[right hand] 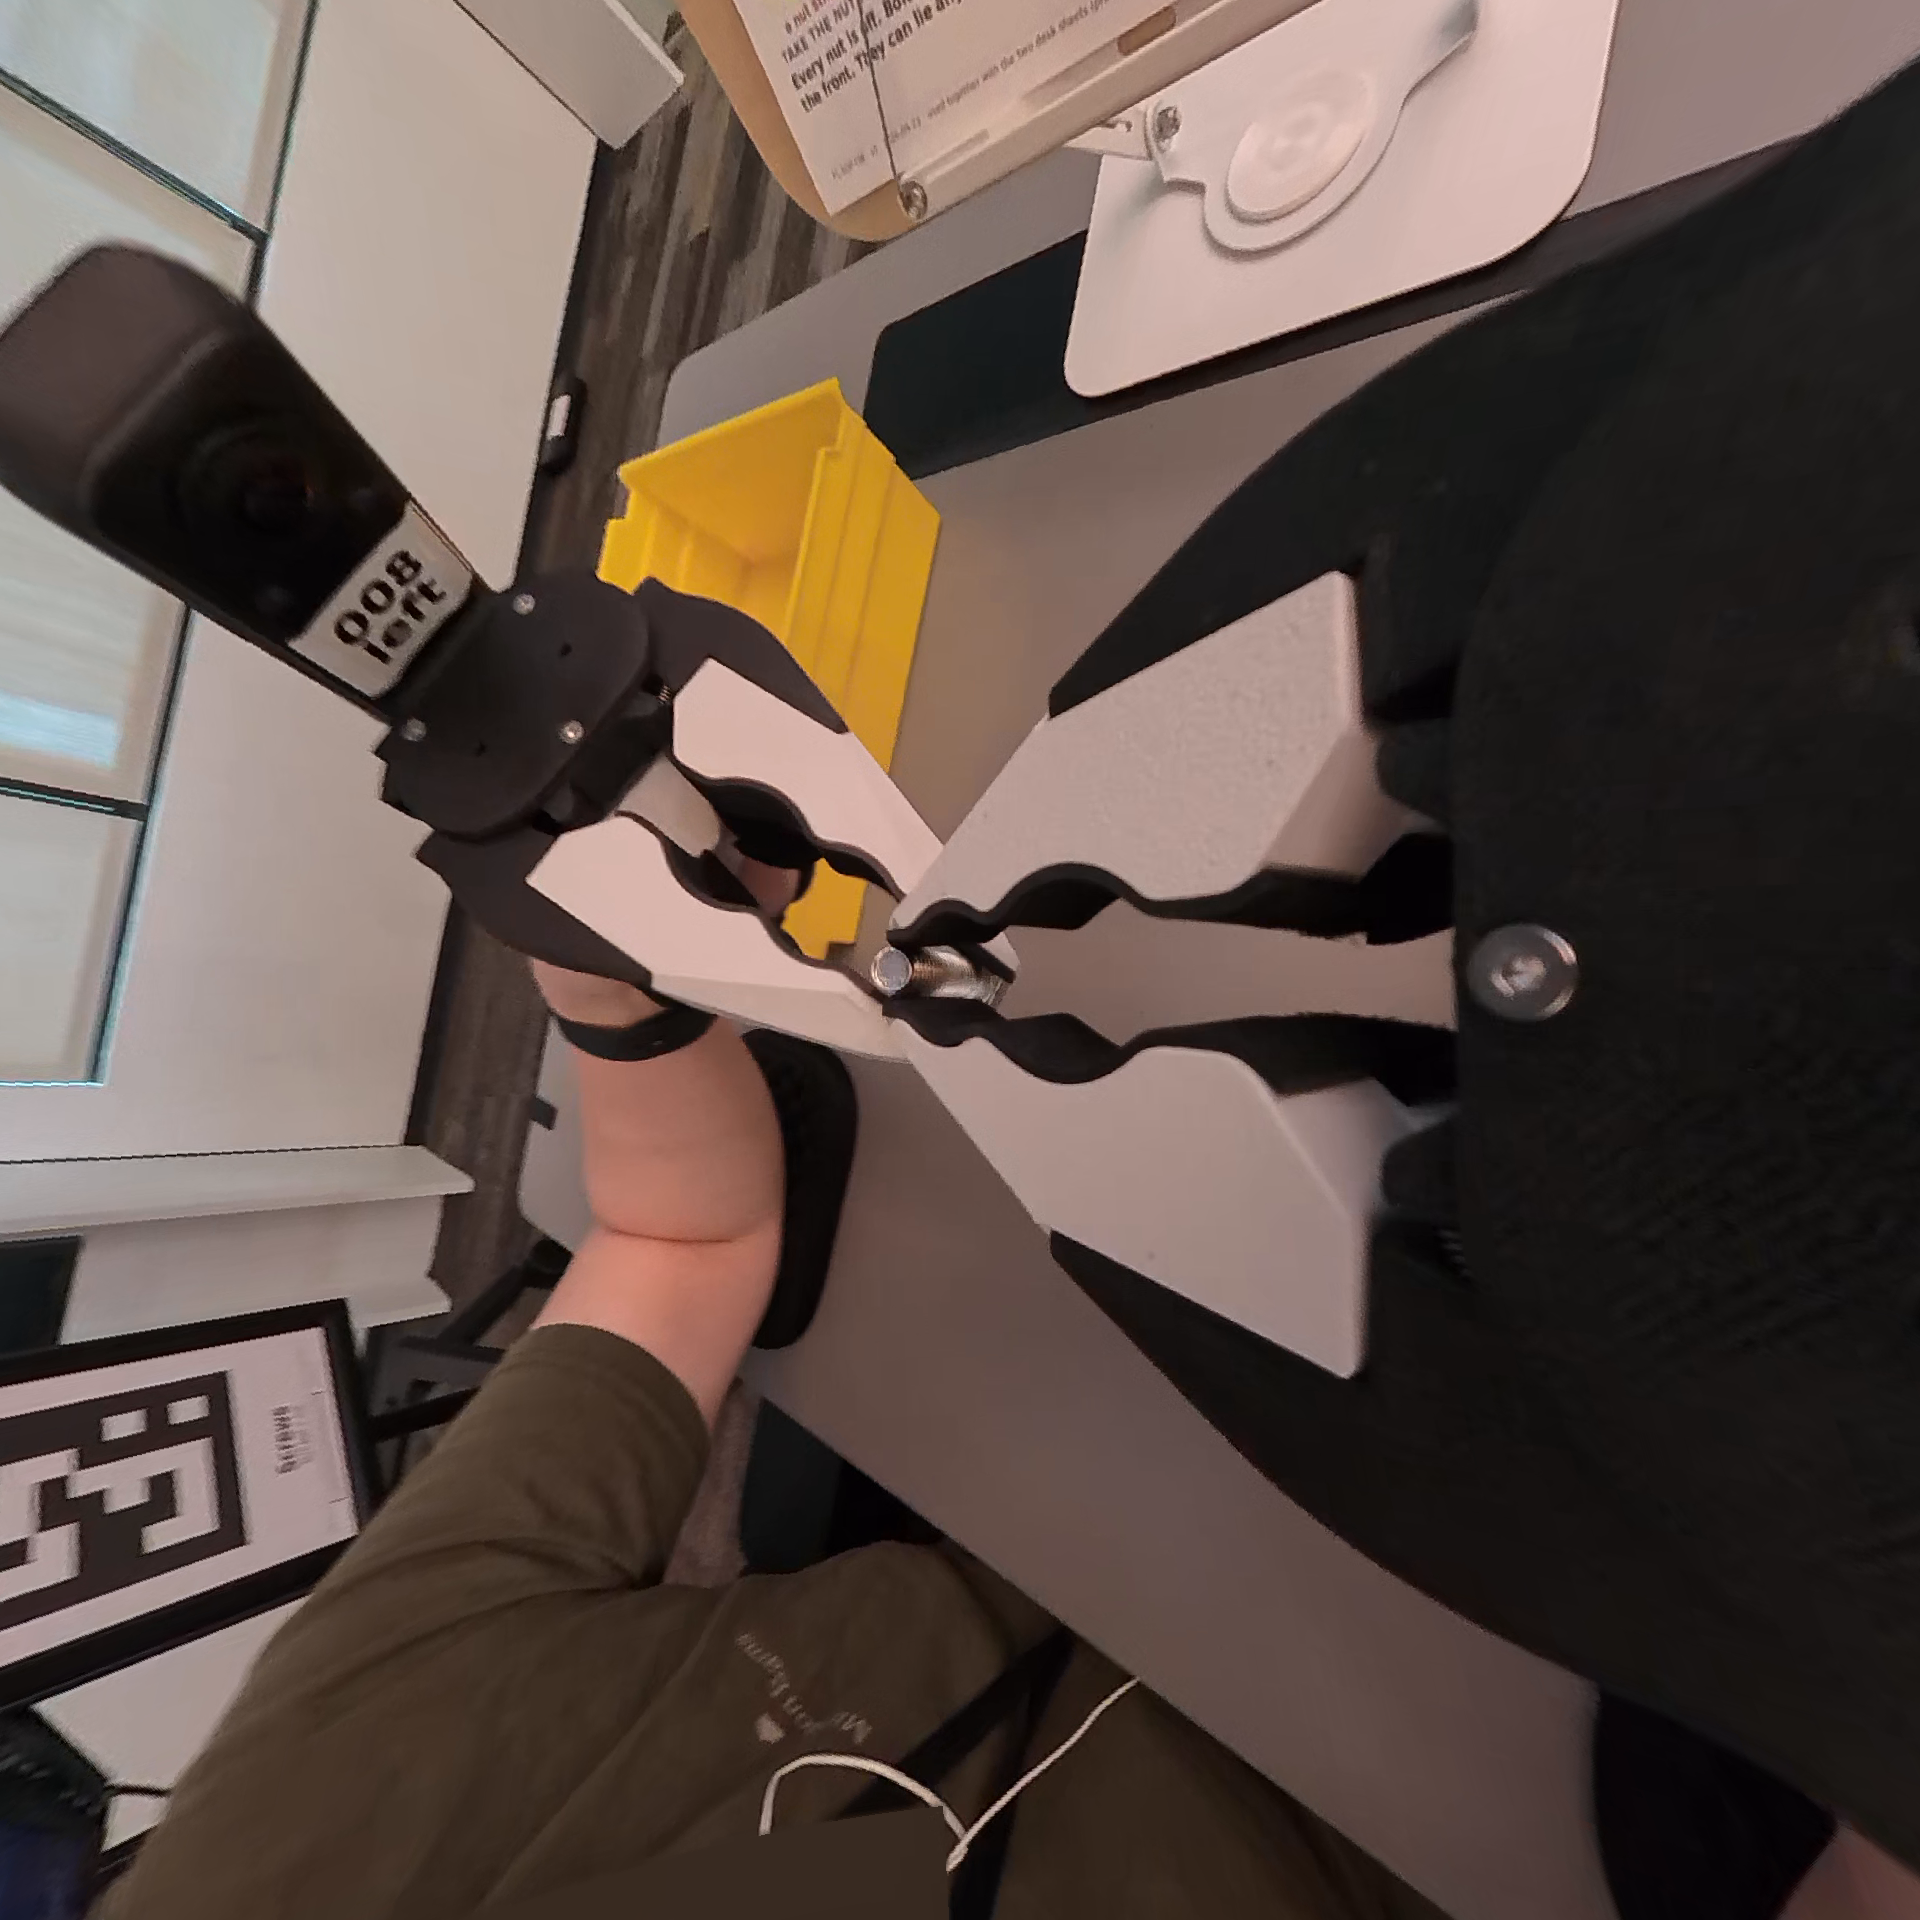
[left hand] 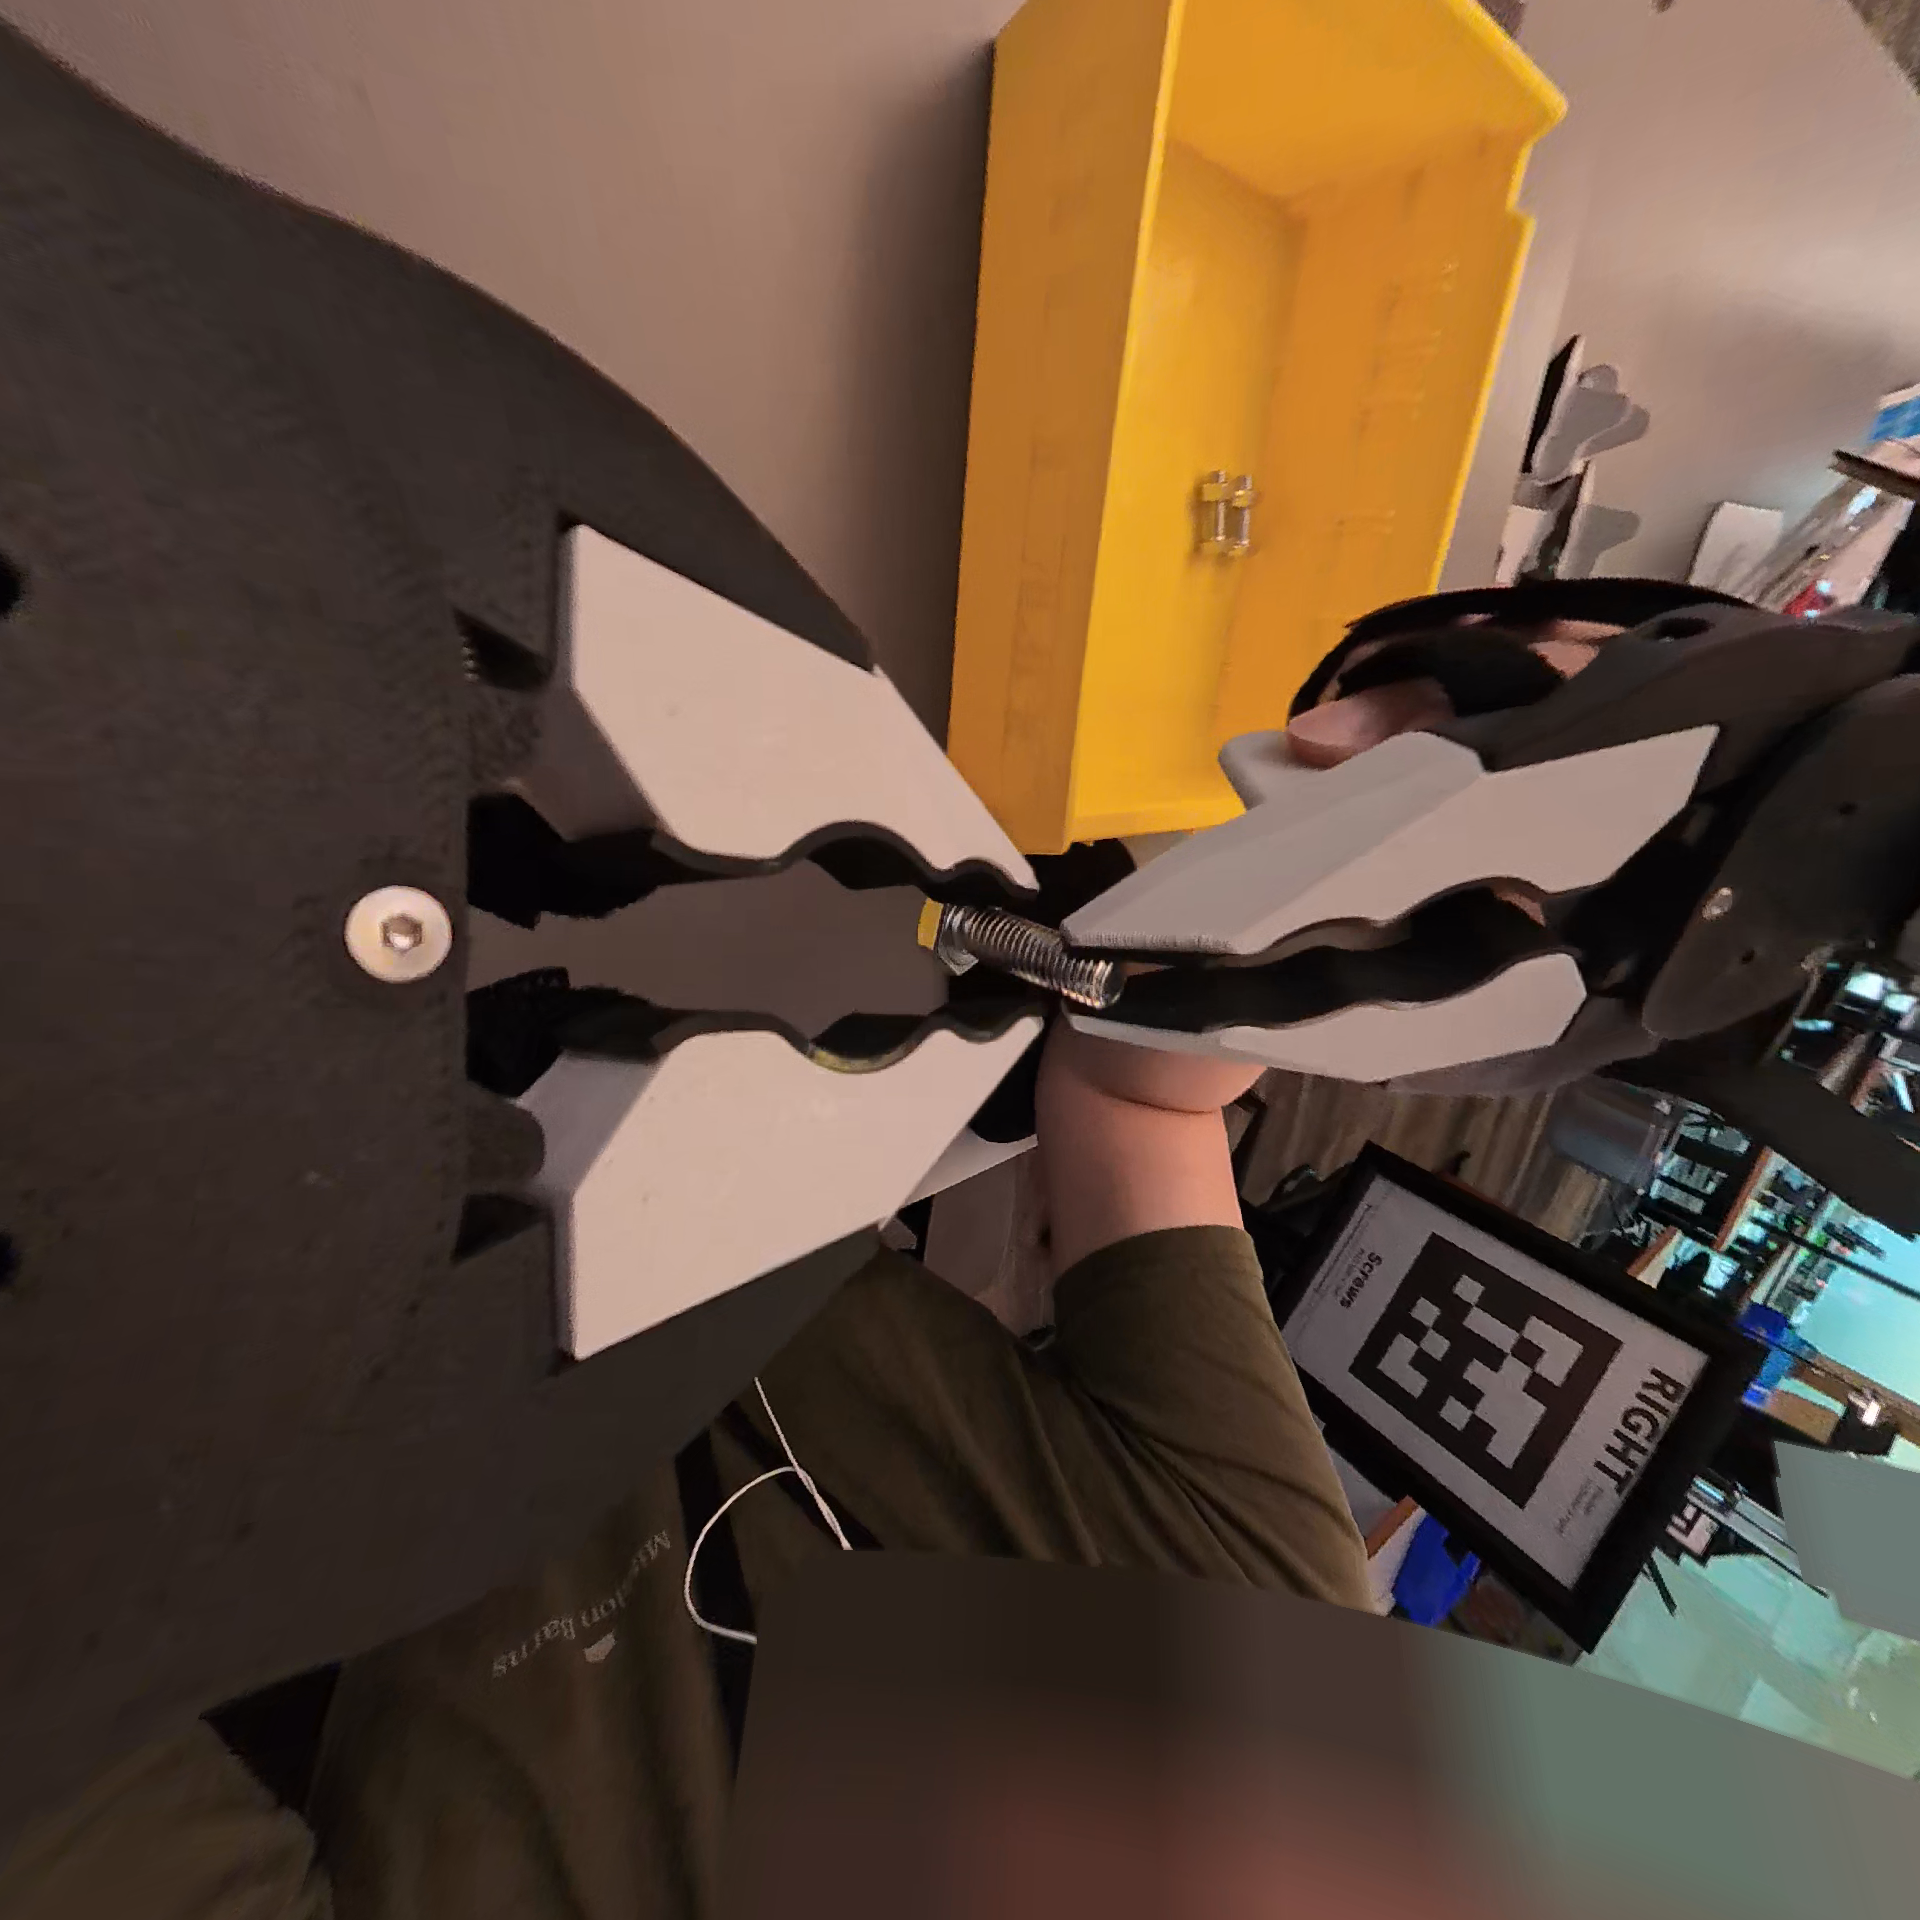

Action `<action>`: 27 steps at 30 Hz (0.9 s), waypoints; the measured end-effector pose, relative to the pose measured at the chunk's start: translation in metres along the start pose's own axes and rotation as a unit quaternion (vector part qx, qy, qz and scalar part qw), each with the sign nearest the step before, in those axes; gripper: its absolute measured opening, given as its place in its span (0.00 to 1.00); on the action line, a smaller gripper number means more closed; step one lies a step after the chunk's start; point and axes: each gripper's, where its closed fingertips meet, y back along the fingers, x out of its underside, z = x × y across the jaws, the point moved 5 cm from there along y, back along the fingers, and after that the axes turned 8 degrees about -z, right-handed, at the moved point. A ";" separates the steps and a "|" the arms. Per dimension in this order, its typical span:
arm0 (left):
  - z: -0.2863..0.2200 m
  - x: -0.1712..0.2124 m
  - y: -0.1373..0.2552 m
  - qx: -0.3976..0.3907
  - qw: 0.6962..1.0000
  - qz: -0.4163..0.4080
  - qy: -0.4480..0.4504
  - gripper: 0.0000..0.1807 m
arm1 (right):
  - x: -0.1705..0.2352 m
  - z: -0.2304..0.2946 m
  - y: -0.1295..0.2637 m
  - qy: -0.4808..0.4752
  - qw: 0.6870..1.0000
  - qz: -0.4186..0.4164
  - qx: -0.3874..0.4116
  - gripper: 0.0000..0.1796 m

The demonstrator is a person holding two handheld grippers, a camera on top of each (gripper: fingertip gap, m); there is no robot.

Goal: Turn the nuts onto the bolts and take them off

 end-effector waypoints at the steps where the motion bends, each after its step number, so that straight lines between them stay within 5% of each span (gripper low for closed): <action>1: -0.001 -0.001 0.000 0.004 1.000 -0.006 -0.005 0.09 | -0.001 0.000 0.000 -0.003 1.000 -0.005 -0.001 0.04; 21: -0.002 -0.009 0.005 -0.035 0.992 -0.076 -0.095 0.06 | -0.011 -0.007 -0.004 -0.027 0.998 -0.052 0.014 0.04; 27: 0.000 -0.010 0.005 -0.046 0.991 -0.082 -0.099 0.13 | -0.016 -0.008 -0.003 -0.042 0.996 -0.075 0.007 0.04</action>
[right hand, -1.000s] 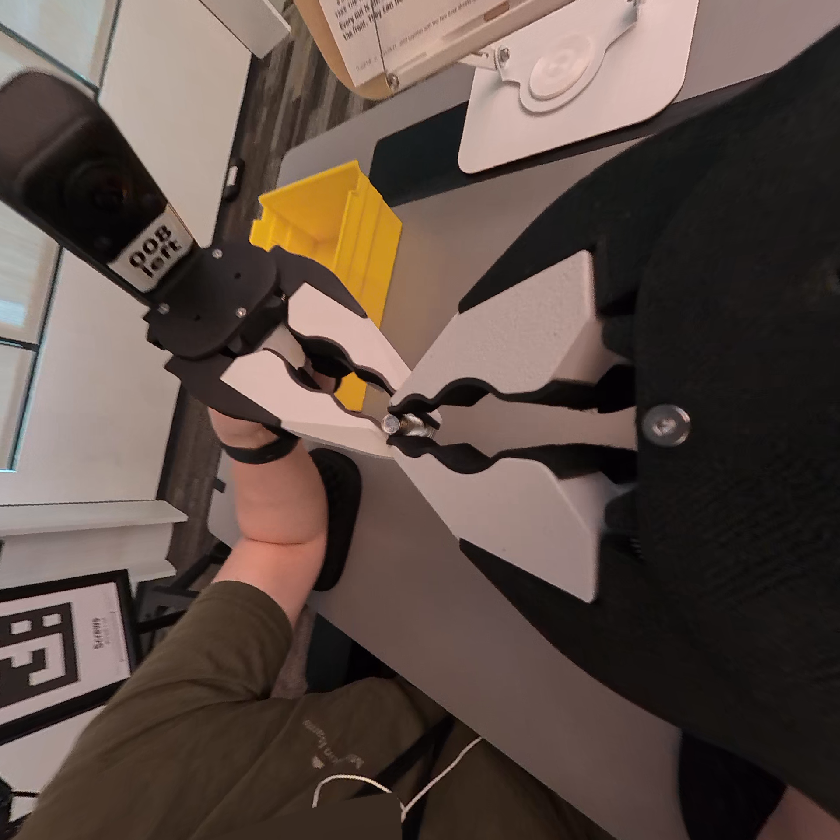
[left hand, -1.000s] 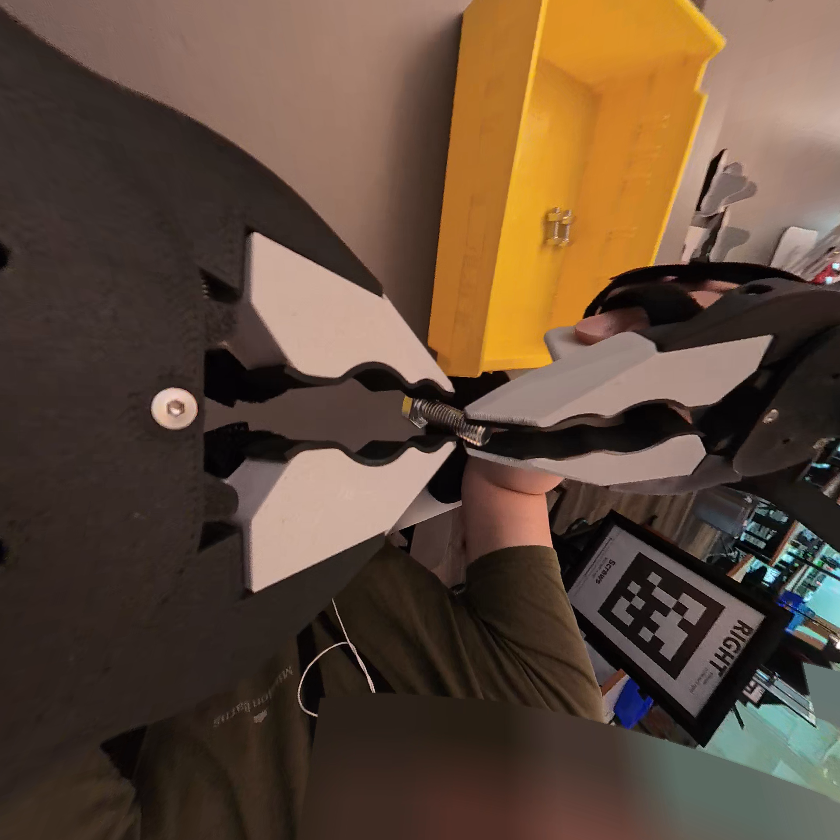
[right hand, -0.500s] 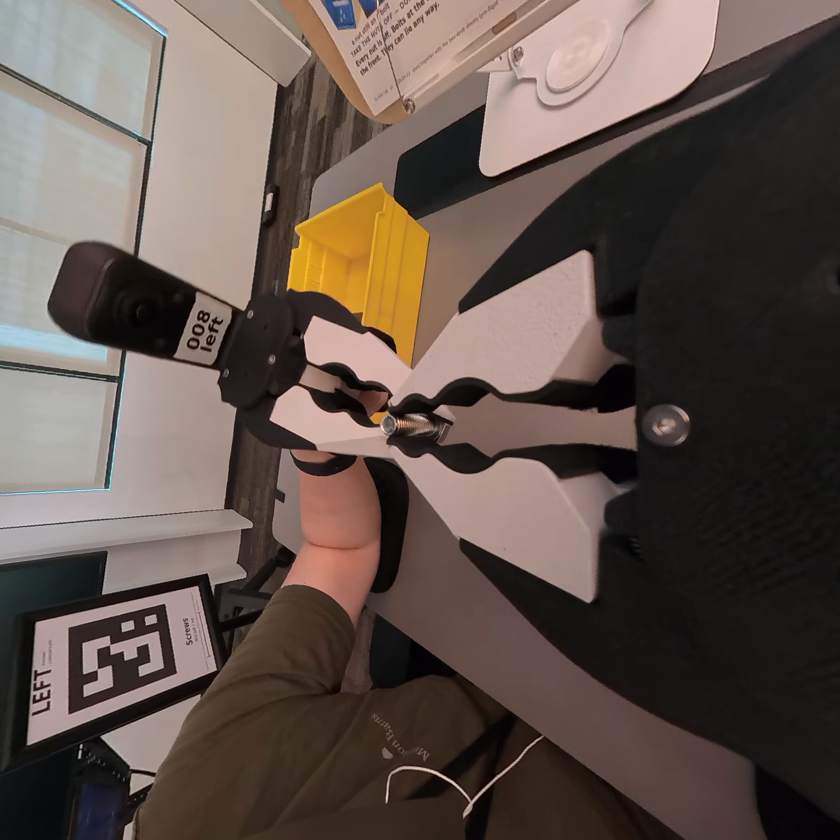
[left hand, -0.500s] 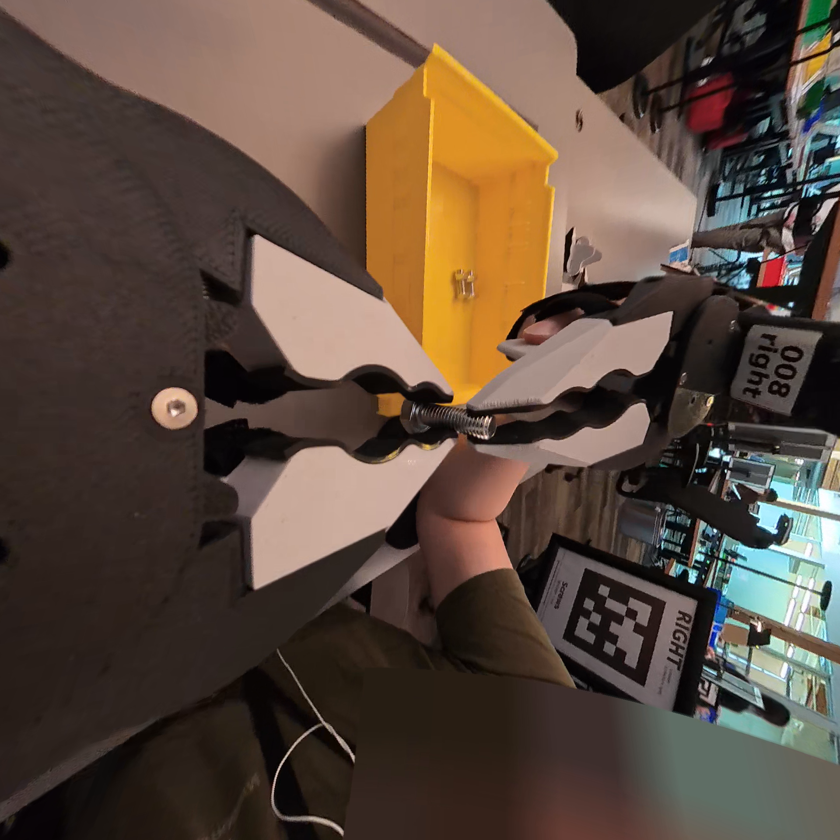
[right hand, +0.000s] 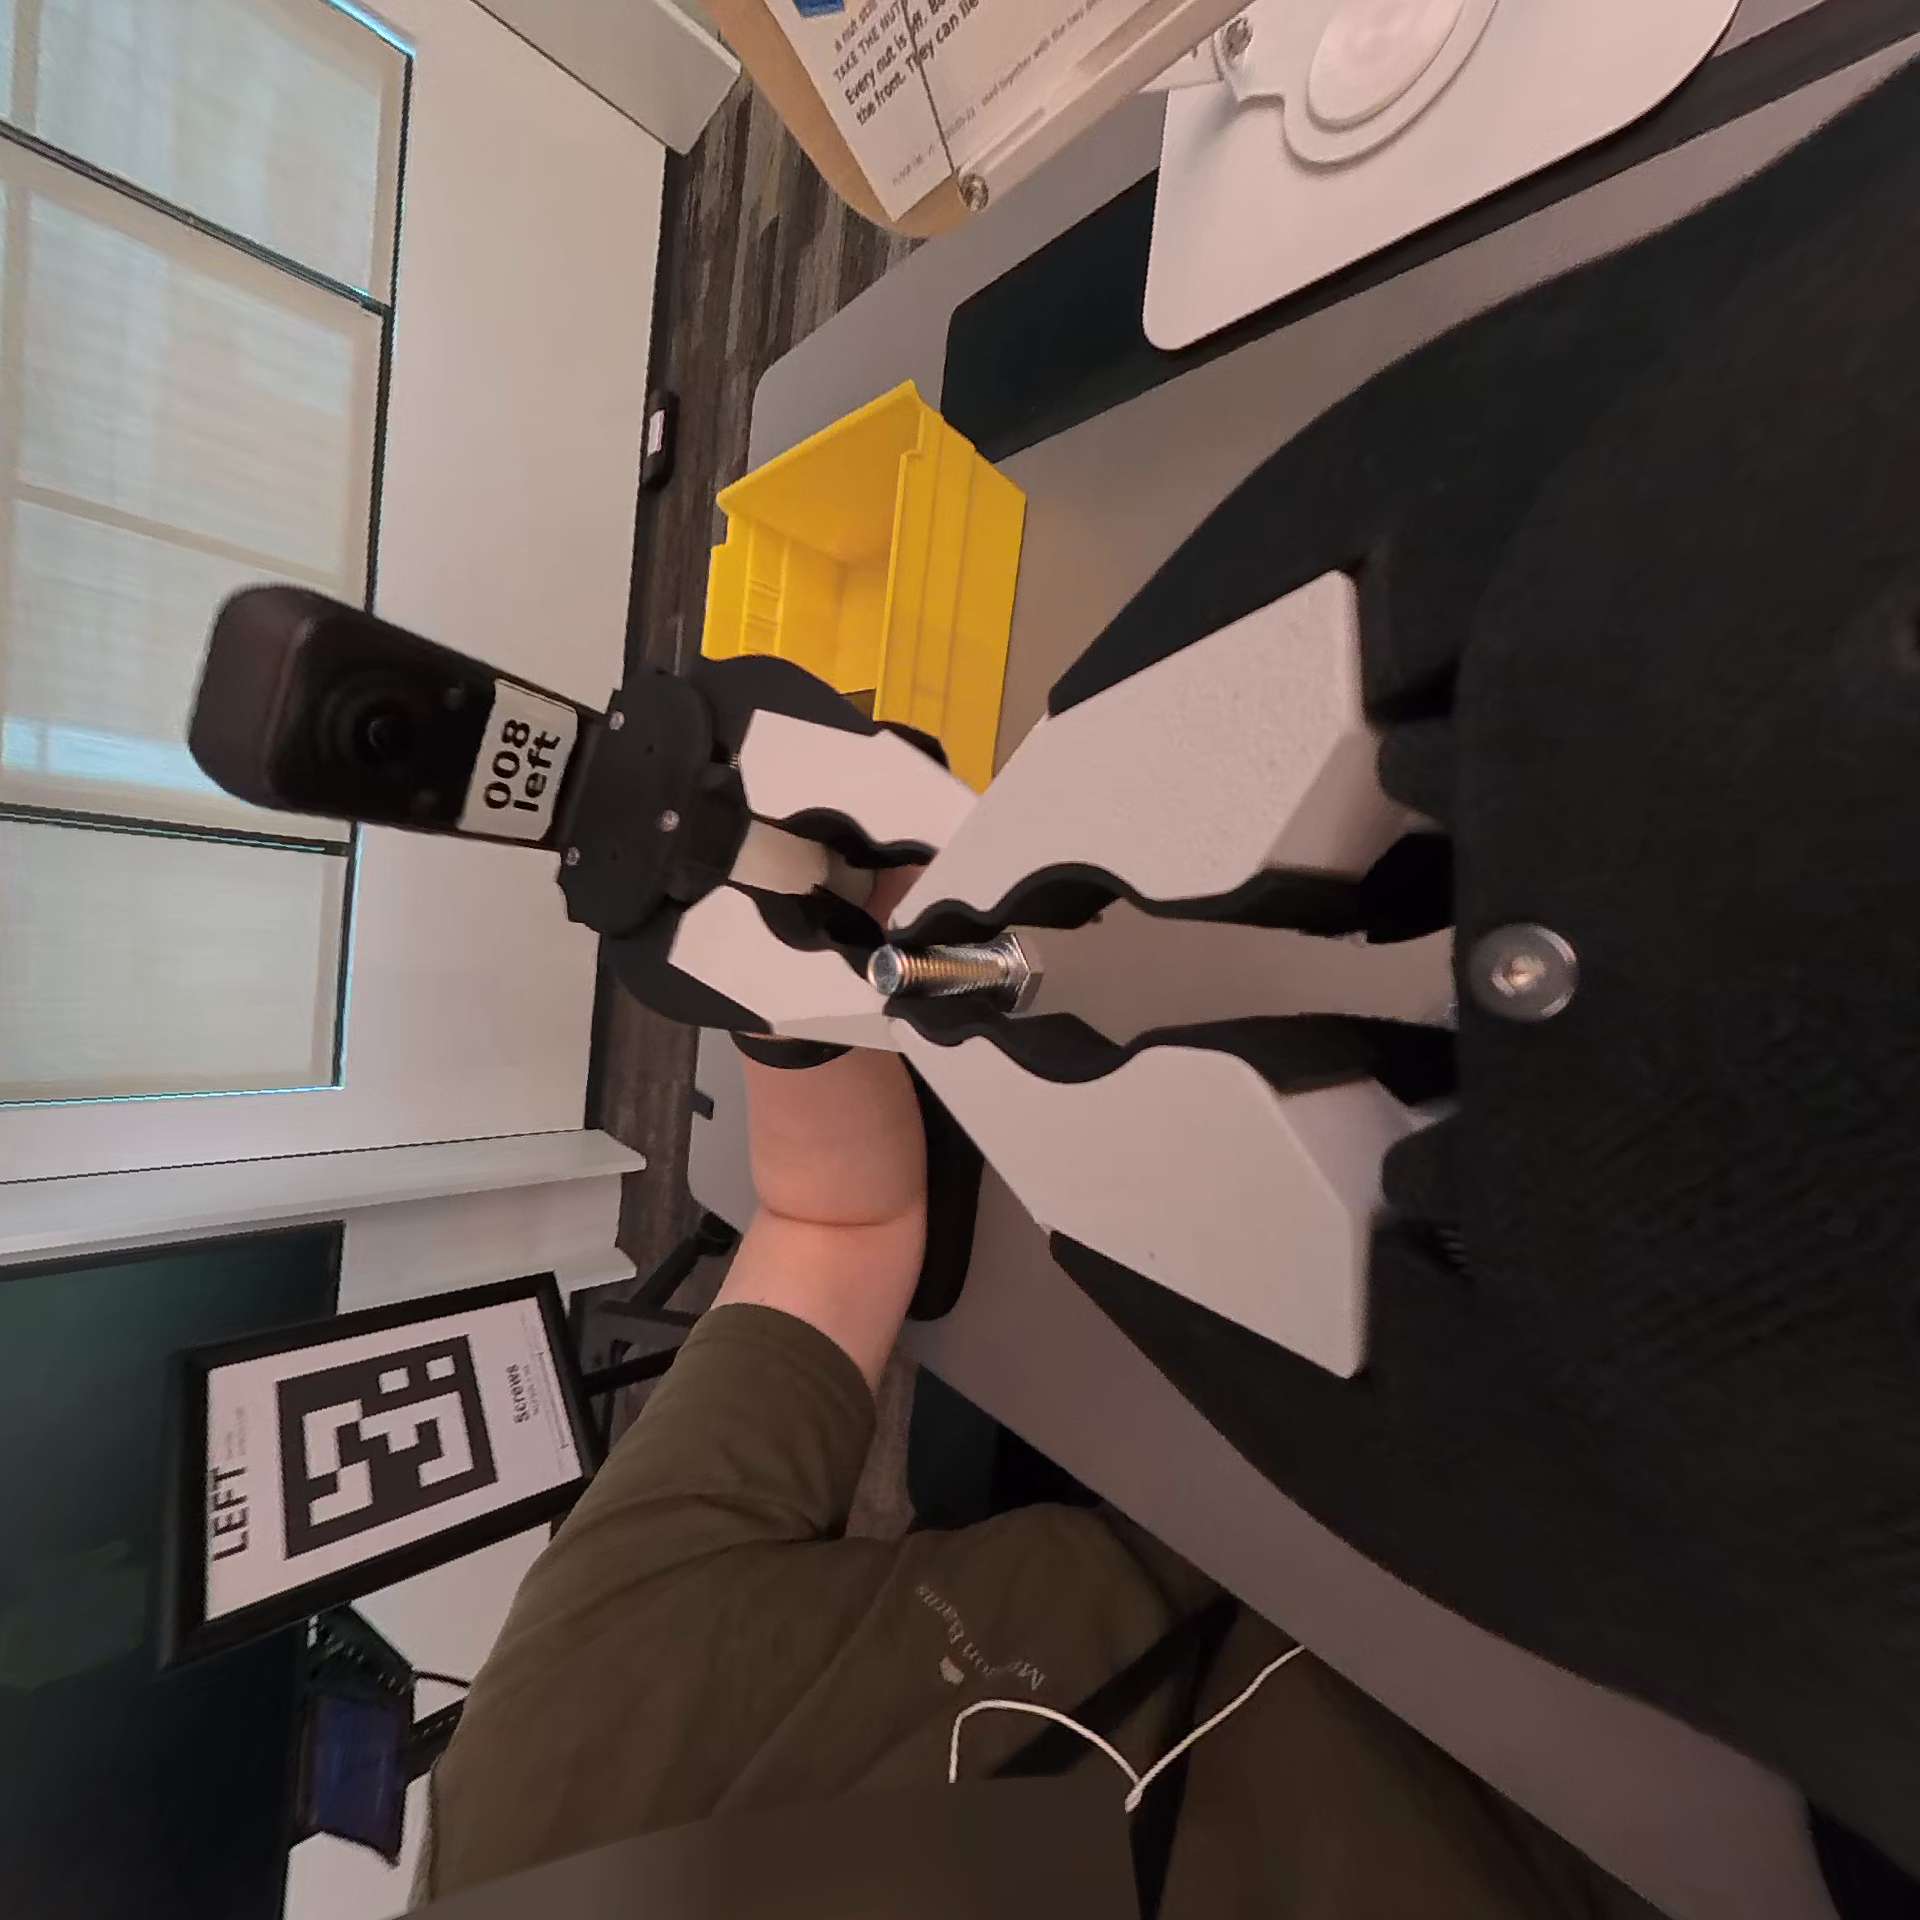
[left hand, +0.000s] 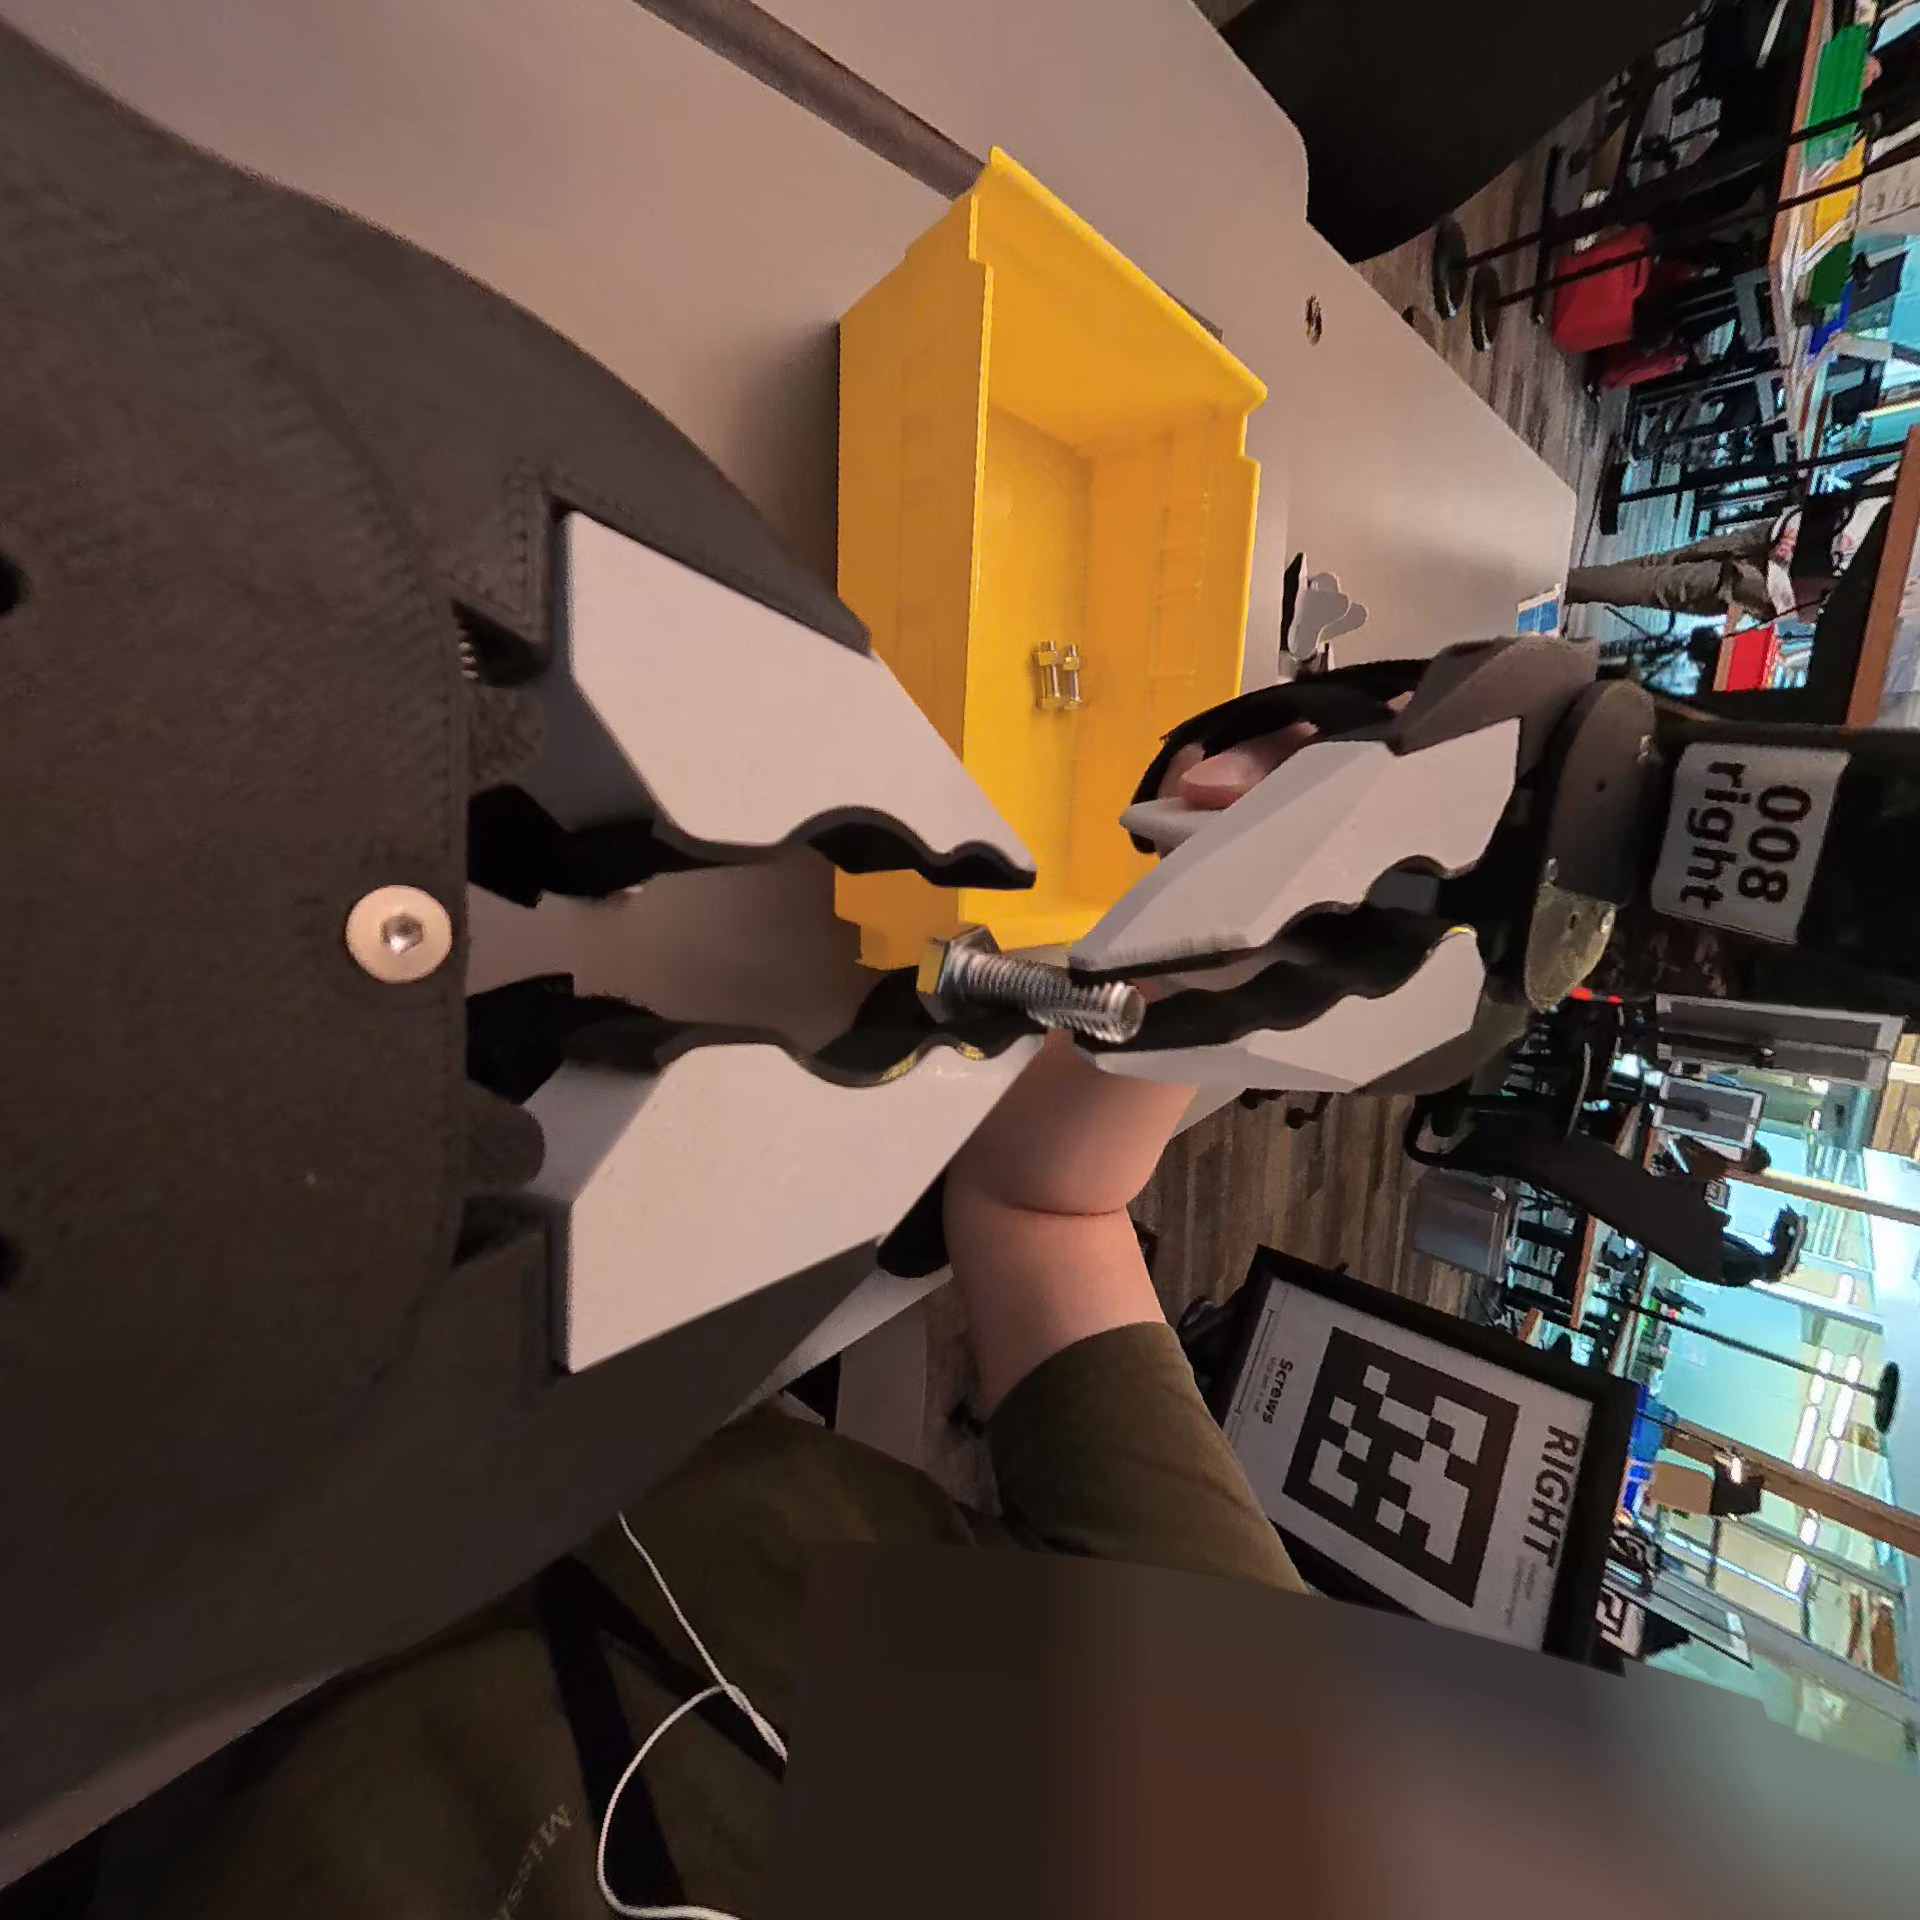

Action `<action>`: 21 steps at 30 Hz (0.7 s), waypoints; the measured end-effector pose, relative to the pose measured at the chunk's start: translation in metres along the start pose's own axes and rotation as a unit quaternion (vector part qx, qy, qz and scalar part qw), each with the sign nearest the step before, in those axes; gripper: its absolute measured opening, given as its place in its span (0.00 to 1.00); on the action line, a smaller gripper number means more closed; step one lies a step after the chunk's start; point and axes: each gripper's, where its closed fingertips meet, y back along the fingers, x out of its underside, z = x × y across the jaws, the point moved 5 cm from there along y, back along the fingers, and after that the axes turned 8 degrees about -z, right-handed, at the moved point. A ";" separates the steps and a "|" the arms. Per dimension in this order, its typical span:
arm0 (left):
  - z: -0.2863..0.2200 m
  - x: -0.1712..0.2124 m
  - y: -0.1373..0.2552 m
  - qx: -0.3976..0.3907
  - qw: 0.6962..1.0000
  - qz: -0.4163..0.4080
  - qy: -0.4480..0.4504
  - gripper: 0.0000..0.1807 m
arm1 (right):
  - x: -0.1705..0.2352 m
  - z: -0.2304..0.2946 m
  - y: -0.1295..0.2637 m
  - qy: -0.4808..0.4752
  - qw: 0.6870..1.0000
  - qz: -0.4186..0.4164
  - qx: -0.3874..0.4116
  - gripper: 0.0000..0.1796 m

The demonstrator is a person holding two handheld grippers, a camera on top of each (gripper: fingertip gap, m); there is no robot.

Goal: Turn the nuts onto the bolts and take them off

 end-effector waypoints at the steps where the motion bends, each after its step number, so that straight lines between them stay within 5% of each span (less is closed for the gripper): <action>1: 0.000 0.000 -0.001 -0.002 1.000 0.000 -0.004 0.13 | 0.000 0.000 0.000 -0.002 1.000 0.000 0.000 0.04; 21: 0.000 -0.004 0.001 0.030 0.998 -0.032 0.046 0.10 | 0.002 -0.006 -0.001 -0.038 0.999 -0.011 -0.008 0.04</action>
